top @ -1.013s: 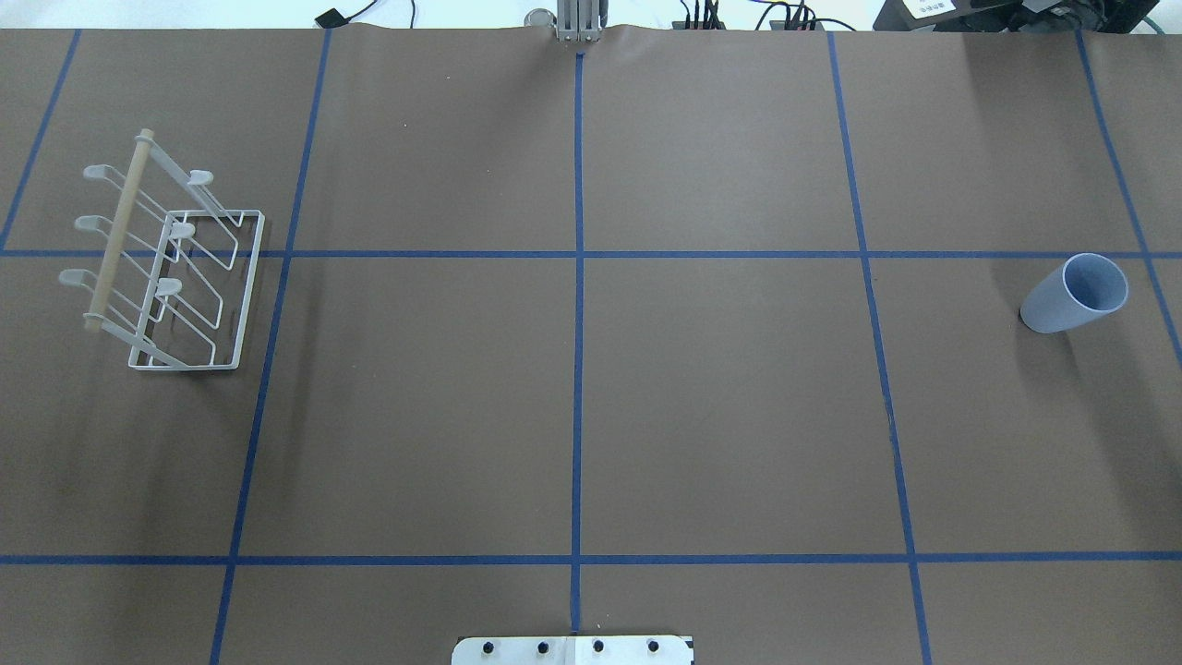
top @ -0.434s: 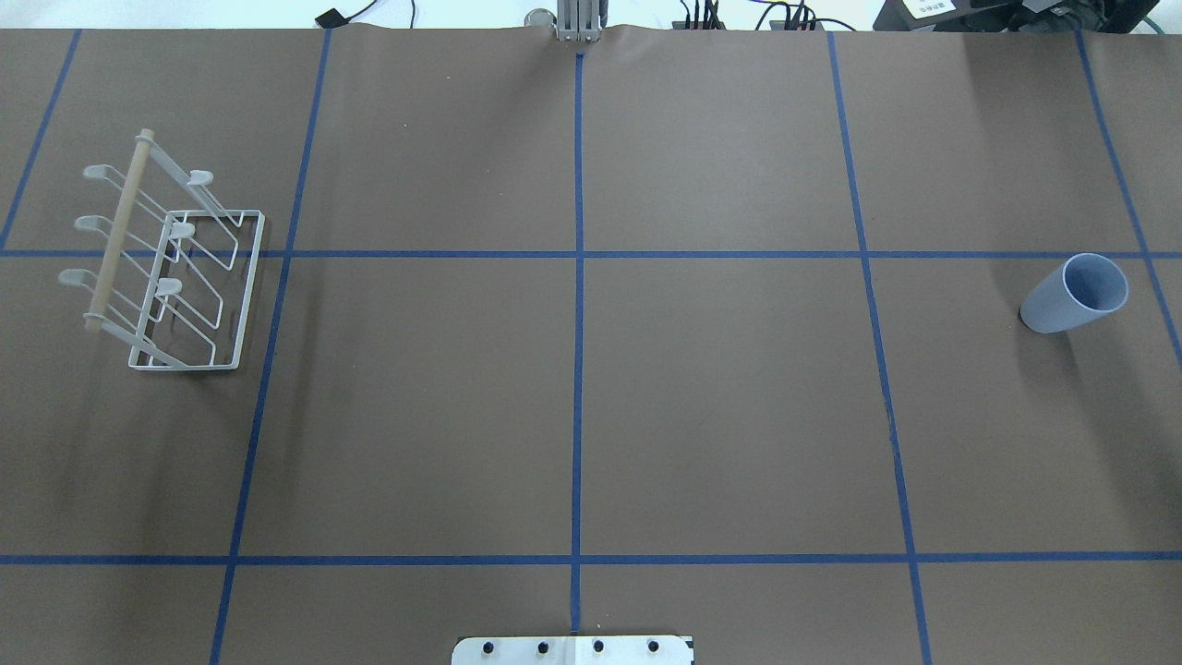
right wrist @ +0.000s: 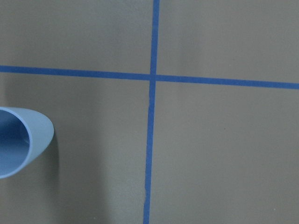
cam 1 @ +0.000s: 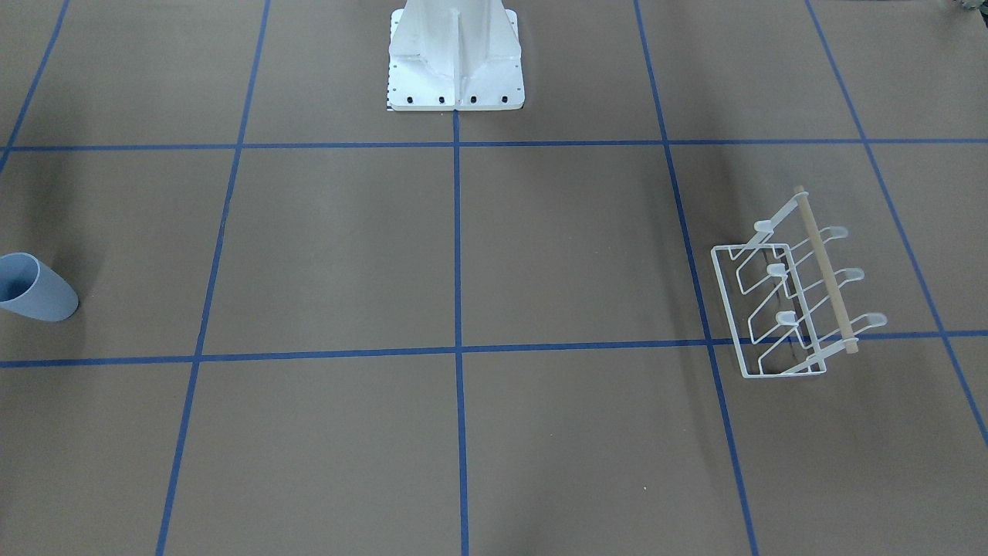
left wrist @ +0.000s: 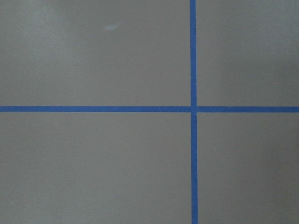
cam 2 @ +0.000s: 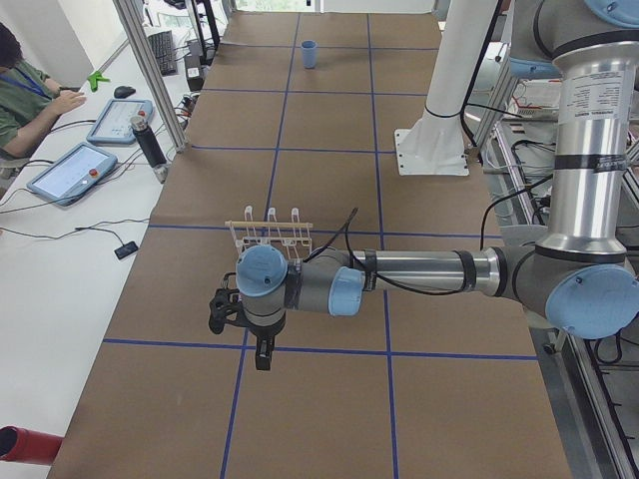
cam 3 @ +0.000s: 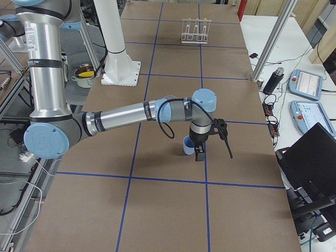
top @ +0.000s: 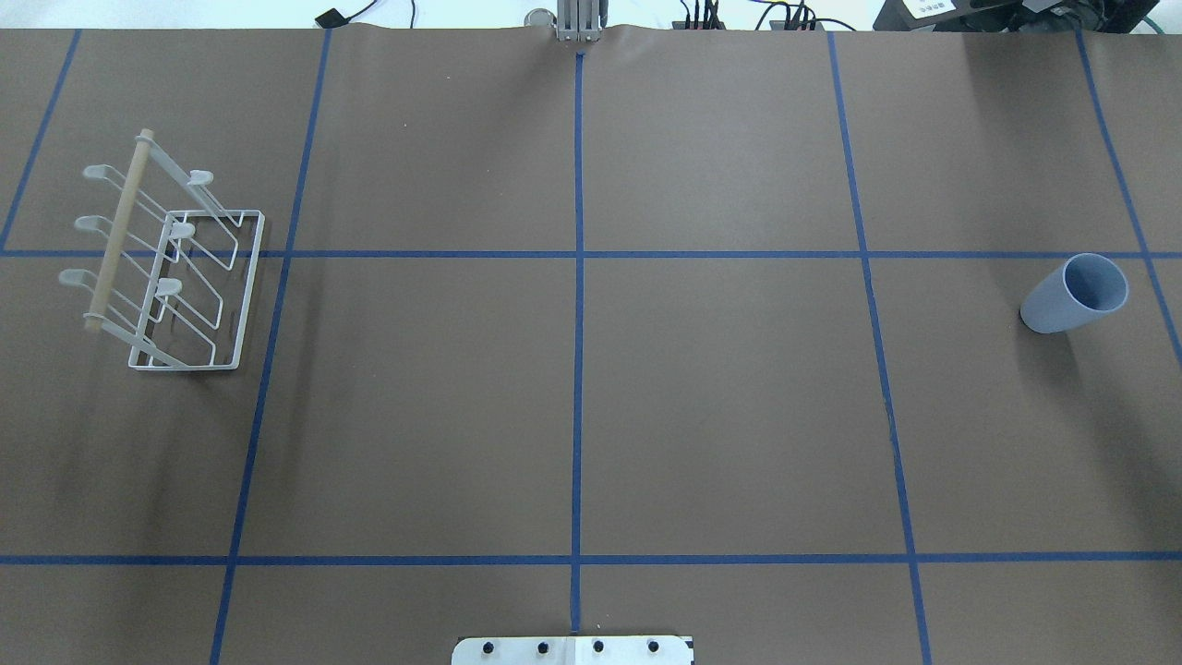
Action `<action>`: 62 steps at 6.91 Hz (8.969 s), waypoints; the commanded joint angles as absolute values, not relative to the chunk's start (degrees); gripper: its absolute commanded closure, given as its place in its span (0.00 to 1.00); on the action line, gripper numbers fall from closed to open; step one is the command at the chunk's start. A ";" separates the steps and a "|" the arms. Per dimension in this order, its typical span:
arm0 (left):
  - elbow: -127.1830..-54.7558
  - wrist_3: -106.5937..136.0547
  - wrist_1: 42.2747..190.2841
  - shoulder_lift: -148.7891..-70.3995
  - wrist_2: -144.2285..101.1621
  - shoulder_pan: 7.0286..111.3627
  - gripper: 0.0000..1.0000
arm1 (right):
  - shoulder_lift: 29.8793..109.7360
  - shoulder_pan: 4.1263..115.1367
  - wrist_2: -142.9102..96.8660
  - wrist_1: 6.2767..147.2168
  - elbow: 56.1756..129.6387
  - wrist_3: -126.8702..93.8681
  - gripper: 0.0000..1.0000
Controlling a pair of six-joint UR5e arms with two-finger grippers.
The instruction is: Hang cup on cup holder
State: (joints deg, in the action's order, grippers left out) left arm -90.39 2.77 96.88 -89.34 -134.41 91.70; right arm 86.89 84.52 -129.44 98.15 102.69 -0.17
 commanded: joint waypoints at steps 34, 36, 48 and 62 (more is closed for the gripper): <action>-94.30 109.74 178.10 -102.79 -133.95 69.55 0.02 | 72.87 50.02 -126.91 15.17 106.61 -97.52 1.00; -98.58 119.33 180.35 -106.87 -131.07 63.32 0.02 | 72.25 47.30 -126.74 7.51 106.96 -102.46 1.00; -109.51 133.94 179.82 -114.61 -104.85 30.59 0.02 | 68.64 37.27 -123.49 -7.91 106.70 -102.57 1.00; -111.36 133.16 179.12 -115.05 -105.03 26.81 1.00 | 69.26 36.91 -122.96 -8.87 107.05 -107.20 0.00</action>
State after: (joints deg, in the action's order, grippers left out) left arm -111.36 133.50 178.96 -115.12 -104.82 26.92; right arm 69.19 36.94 -123.21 -8.26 106.83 -104.48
